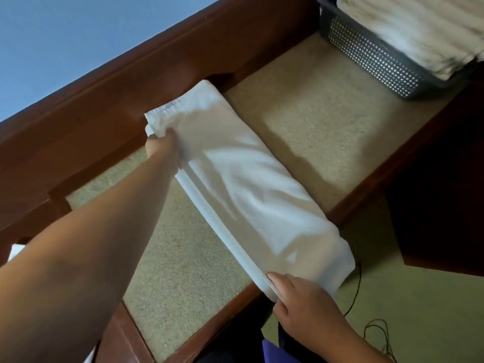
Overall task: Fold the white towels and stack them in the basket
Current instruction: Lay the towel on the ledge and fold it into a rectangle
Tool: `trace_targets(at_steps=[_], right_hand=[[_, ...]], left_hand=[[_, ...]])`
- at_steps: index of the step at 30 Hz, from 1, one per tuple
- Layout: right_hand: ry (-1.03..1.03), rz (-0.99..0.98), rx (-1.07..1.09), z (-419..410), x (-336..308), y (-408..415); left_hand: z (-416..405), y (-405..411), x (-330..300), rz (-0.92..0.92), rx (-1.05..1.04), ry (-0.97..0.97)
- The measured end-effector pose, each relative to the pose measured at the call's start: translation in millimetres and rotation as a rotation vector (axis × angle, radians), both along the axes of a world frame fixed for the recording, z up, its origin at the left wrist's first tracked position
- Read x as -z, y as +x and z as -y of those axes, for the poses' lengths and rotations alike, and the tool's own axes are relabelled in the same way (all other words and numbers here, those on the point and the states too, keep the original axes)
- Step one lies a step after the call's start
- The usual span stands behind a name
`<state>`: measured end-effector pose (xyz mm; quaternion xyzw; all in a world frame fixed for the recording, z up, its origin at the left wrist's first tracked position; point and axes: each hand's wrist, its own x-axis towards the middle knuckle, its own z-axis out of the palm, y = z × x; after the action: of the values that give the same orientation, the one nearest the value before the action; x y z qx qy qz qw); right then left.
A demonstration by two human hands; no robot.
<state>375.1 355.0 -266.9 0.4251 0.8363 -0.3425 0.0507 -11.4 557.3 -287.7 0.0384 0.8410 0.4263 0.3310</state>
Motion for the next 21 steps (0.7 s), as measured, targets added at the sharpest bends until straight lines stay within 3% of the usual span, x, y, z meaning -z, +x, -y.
trace_targets(at_steps=[2, 8, 12, 16, 19, 21], right_hand=[[-0.048, 0.016, 0.04, 0, 5, -2], [0.093, 0.012, 0.014, 9, 15, -6], [-0.03, 0.046, 0.001, 10, 19, -9], [-0.031, 0.031, -0.015, 7, 18, -10], [0.033, -0.054, -0.086, 8, 19, -3], [0.124, -0.162, -0.074, -4, 21, 1]], left_hand=[[-2, -7, 2, 0.064, -0.009, -0.013], [-17, -23, 11, 0.05, -0.118, 0.197], [-16, -30, 24, 0.031, -0.086, 0.144], [-22, -43, 14, 0.097, -0.241, 0.242], [-18, -48, 4, 0.021, -0.235, 0.264], [-6, -34, -5, -0.183, -0.089, 0.174]])
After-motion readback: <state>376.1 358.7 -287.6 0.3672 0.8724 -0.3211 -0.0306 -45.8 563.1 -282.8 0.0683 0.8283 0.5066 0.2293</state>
